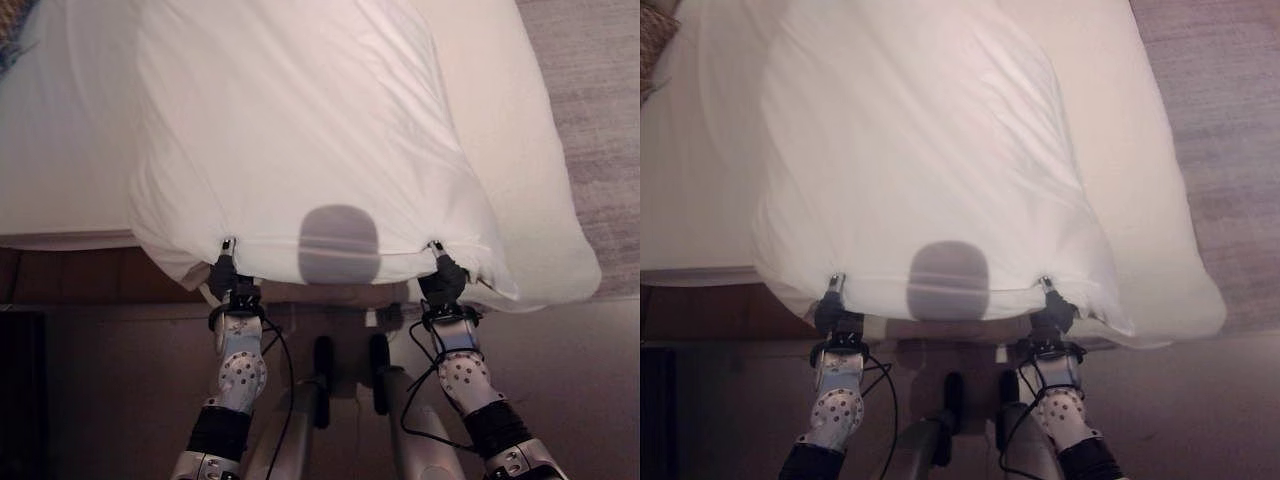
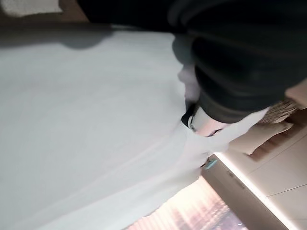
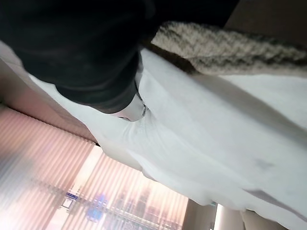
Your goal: Make the bed
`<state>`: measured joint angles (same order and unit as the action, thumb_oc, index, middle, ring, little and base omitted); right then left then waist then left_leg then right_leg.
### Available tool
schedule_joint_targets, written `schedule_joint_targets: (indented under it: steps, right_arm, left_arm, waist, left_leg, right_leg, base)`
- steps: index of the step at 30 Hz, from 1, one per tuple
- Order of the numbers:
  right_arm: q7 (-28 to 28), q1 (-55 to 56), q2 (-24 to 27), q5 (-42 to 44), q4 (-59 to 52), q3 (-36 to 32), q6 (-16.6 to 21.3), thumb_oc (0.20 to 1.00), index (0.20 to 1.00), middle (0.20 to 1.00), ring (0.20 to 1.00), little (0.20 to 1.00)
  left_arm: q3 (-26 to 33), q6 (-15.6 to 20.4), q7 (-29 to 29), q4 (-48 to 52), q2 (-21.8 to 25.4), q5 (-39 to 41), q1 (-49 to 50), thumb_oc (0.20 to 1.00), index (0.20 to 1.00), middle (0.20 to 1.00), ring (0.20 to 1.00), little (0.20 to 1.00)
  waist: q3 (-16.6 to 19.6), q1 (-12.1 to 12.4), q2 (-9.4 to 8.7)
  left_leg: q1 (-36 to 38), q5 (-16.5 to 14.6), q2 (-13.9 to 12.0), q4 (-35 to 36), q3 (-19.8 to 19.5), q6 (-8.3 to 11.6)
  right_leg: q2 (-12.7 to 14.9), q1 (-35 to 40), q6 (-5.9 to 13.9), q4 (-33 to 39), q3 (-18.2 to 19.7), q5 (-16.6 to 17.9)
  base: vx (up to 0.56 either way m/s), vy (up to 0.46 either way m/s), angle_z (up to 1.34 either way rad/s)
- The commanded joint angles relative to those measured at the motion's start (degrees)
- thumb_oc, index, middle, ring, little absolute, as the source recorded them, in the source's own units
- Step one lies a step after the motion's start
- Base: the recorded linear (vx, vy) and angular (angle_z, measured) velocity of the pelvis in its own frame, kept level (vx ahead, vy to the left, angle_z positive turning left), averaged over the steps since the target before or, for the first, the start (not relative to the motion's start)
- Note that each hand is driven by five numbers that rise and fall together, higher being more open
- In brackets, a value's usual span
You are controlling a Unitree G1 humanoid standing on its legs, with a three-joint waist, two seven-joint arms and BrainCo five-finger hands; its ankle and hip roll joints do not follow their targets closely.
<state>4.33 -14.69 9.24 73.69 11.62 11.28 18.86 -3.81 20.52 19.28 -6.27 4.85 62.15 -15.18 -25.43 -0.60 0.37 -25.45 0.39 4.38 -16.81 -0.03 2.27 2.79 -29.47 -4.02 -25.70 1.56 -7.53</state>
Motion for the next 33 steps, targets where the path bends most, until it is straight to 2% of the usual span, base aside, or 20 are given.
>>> schedule_joint_targets:
  steps: [1,4,6,7,8,9,10,11,12,13,14,15,16,17,19,21,22,24,27,33]
  right_arm:
    - [-0.5,5.9,4.5,-0.6,-2.6,-6.1,5.6,0.2,0.2,0.2,0.2,0.2]
    - [-0.3,5.2,4.1,-0.1,-1.1,-5.7,6.1,0.2,0.2,0.2,0.2,0.2]
    - [-0.1,4.5,4.1,-1.3,0.3,-5.1,6.0,0.2,0.2,0.2,0.2,0.2]
    - [-0.1,4.4,4.2,-1.3,0.4,-5.1,6.0,0.2,0.2,0.2,0.2,0.2]
    - [0.1,3.8,3.9,-1.6,1.1,-5.0,5.9,0.2,0.2,0.2,0.2,0.2]
    - [-0.1,3.1,3.3,-1.6,1.5,-5.0,6.2,0.2,0.2,0.2,0.2,0.2]
    - [-0.1,3.1,3.3,-1.6,1.5,-5.0,6.2,0.2,0.2,0.2,0.2,0.2]
    - [0.2,3.1,3.3,-2.4,1.7,-5.5,6.2,0.2,0.2,0.2,0.2,0.2]
    - [0.2,2.9,3.7,-4.4,3.5,-6.6,5.8,0.2,0.2,0.2,0.2,0.2]
    - [0.2,2.9,3.8,-4.4,3.6,-6.6,5.8,0.2,0.2,0.2,0.2,0.2]
    - [-0.5,2.8,3.9,-5.1,5.0,-6.7,5.1,0.2,0.2,0.2,0.2,0.2]
    - [-1.0,2.3,4.0,-6.2,6.4,-6.2,4.3,0.2,0.2,0.2,0.2,0.2]
    - [-1.0,2.2,4.0,-6.2,6.4,-6.2,4.4,0.2,0.2,0.2,0.2,0.2]
    - [-1.6,1.9,4.0,-6.4,8.3,-5.6,3.5,0.2,0.2,0.2,0.2,0.2]
    - [-2.8,1.2,4.0,-6.1,11.3,-4.0,3.0,0.2,0.2,0.2,0.2,0.2]
    - [-3.3,0.3,4.1,-6.2,14.4,-2.7,3.1,0.2,0.2,0.2,0.2,0.2]
    - [-3.1,0.1,4.2,-7.1,15.2,-2.4,3.3,0.2,0.2,0.2,0.2,0.2]
    - [-3.4,0.2,3.9,-8.3,18.9,-1.5,3.0,0.2,0.2,0.2,0.2,0.2]
    - [-3.2,-0.6,4.1,-10.3,21.5,-0.8,2.4,0.2,0.2,0.2,0.2,0.2]
    - [-1.0,-1.5,4.0,-18.2,29.3,1.7,0.7,0.2,0.2,0.2,0.2,0.2]
  left_arm:
    - [6.1,6.1,2.5,4.3,1.4,-7.2,3.4,0.2,0.2,0.2,0.2,0.2]
    - [6.7,6.4,4.0,3.4,2.0,-9.1,3.2,0.2,0.2,0.2,0.2,0.2]
    - [7.4,6.4,5.1,0.6,2.3,-10.1,3.4,0.2,0.2,0.2,0.2,0.2]
    - [7.4,6.4,5.2,0.5,2.3,-10.1,3.3,0.2,0.2,0.2,0.2,0.2]
    - [7.8,7.1,5.8,-0.1,2.7,-10.3,3.2,0.2,0.2,0.2,0.2,0.2]
    - [7.7,7.6,7.8,-1.8,3.3,-11.2,2.6,0.2,0.2,0.2,0.2,0.2]
    - [7.7,7.6,7.9,-1.8,3.3,-11.2,2.6,0.2,0.2,0.2,0.2,0.2]
    - [7.0,7.3,8.1,-2.5,3.6,-12.2,2.0,0.2,0.2,0.2,0.2,0.2]
    - [5.9,6.1,8.1,-4.7,3.9,-15.4,1.7,0.2,0.2,0.2,0.2,0.2]
    - [5.8,6.1,8.1,-4.8,3.9,-15.4,1.7,0.2,0.2,0.2,0.2,0.2]
    - [5.1,5.2,8.7,-5.8,4.7,-19.0,2.1,0.2,0.2,0.2,0.2,0.2]
    - [5.5,4.8,9.7,-6.0,5.5,-22.3,2.7,0.2,0.2,0.2,0.2,0.2]
    - [5.5,4.7,9.7,-5.9,5.5,-22.3,2.7,0.2,0.2,0.2,0.2,0.2]
    - [5.7,4.5,10.4,-6.2,5.7,-23.9,3.2,0.2,0.2,0.2,0.2,0.2]
    - [5.9,4.6,13.4,-7.4,6.2,-27.5,2.8,0.2,0.2,0.2,0.2,0.2]
    - [6.1,3.3,15.9,-8.5,6.7,-32.2,1.8,0.2,0.2,0.2,0.2,0.2]
    - [6.2,2.7,17.0,-9.1,6.8,-34.4,1.5,0.2,0.2,0.2,0.2,0.2]
    - [7.3,1.2,21.4,-12.3,6.9,-40.5,0.6,0.2,0.2,0.2,0.2,0.2]
    - [8.3,0.8,23.6,-14.0,6.1,-40.8,1.1,0.2,0.2,0.2,0.2,0.2]
    - [9.7,-1.8,28.3,-25.0,5.0,-42.6,0.6,0.2,0.2,0.2,0.2,0.2]
  waist:
    - [4.8,-1.4,0.24]
    - [5.2,-0.6,0.3]
    - [5.6,0.0,1.73]
    - [5.5,0.0,1.7]
    - [5.4,0.5,1.69]
    - [5.2,0.8,1.16]
    - [5.3,0.7,1.08]
    - [4.9,0.7,0.83]
    - [5.0,0.1,0.86]
    - [5.0,0.1,0.83]
    - [5.5,-0.1,1.01]
    - [5.7,0.4,0.7]
    - [5.8,0.4,0.6]
    - [5.9,1.1,0.52]
    - [5.8,0.7,0.03]
    - [5.5,0.4,0.17]
    - [5.4,0.4,0.17]
    - [5.1,1.0,0.21]
    - [5.6,1.3,0.21]
    - [6.3,1.0,0.39]
  left_leg:
    - [0.2,5.6,-8.9,8.1,-7.6,0.25]
    - [1.8,11.1,-14.2,17.5,-9.0,2.96]
    - [4.8,11.1,-15.8,21.1,-5.2,4.49]
    - [5.0,11.1,-15.8,21.1,-5.1,4.48]
    - [4.5,11.0,-15.5,20.6,-6.0,4.69]
    - [2.5,9.0,-13.1,18.4,-5.6,3.85]
    - [2.2,8.8,-12.9,17.9,-5.6,3.72]
    - [0.7,7.4,-11.5,14.9,-4.9,3.46]
    - [-1.7,4.3,-7.9,9.2,-3.1,2.61]
    - [-1.9,4.0,-7.8,8.7,-3.0,2.46]
    - [-1.9,1.2,-5.6,6.6,-0.9,1.11]
    - [-1.6,0.0,-5.3,5.8,0.9,0.45]
    - [-1.8,0.1,-5.2,5.9,1.0,0.4]
    - [-1.1,-0.4,-5.6,6.0,2.2,0.1]
    - [-0.1,0.6,-5.1,8.3,3.4,-0.38]
    - [1.2,1.8,-4.0,10.9,3.9,-0.53]
    - [1.8,2.1,-3.5,11.9,4.0,-0.43]
    - [2.4,2.1,-3.7,12.2,4.4,-0.15]
    - [2.5,2.4,-4.1,13.6,5.4,-0.34]
    - [1.8,2.9,-4.5,12.9,4.9,0.09]
  right_leg:
    - [-3.5,3.9,5.56,10.1,-0.5,5.0]
    - [-2.5,2.9,6.17,8.5,-0.2,3.5]
    - [-0.7,3.1,8.48,7.8,-0.8,3.7]
    - [-0.7,3.1,8.51,7.7,-0.7,3.7]
    - [-0.5,2.2,8.96,7.8,0.1,4.5]
    - [2.3,2.3,11.02,10.8,1.4,7.3]
    - [2.4,2.4,11.15,11.2,1.5,7.4]
    - [4.3,2.7,11.93,12.7,1.8,8.8]
    - [9.2,4.7,13.81,18.6,2.6,13.2]
    - [9.4,4.9,13.95,19.1,2.6,13.5]
    - [13.5,6.9,14.59,24.2,2.1,18.3]
    - [15.1,6.5,15.19,26.7,-1.0,22.0]
    - [15.2,6.4,15.23,26.9,-0.9,22.2]
    - [14.5,6.6,14.62,27.0,-4.2,20.7]
    - [9.1,5.0,12.5,21.7,-5.3,15.3]
    - [3.1,3.2,10.77,17.8,-3.6,10.7]
    - [1.7,3.3,9.96,17.4,-2.5,9.9]
    - [3.2,4.0,10.04,19.2,-1.7,11.2]
    - [3.4,4.0,11.01,20.6,-1.9,12.6]
    - [3.9,4.6,10.82,21.3,-3.3,12.3]
  base:
    - [0.01,0.091,0.31]
    - [0.01,0.23,0.13]
    - [0.07,0.478,0.07]
    - [0.02,0.449,-0.02]
    - [-0.04,0.478,-0.15]
    - [-0.04,0.487,-0.21]
    - [-0.03,0.472,-0.29]
    - [0.04,0.503,-0.17]
    - [0.05,0.505,0.0]
    - [0.14,0.77,0.18]
    - [0.12,0.607,0.18]
    - [0.11,0.599,0.02]
    - [0.06,0.326,-0.17]
    - [0.0,0.221,-0.61]
    - [-0.03,0.269,-0.8]
    - [-0.01,0.187,-0.55]
    - [0.03,0.131,-0.19]
    - [0.01,0.024,-0.02]
    - [0.0,-0.038,-0.07]
    - [0.03,-0.038,-0.01]
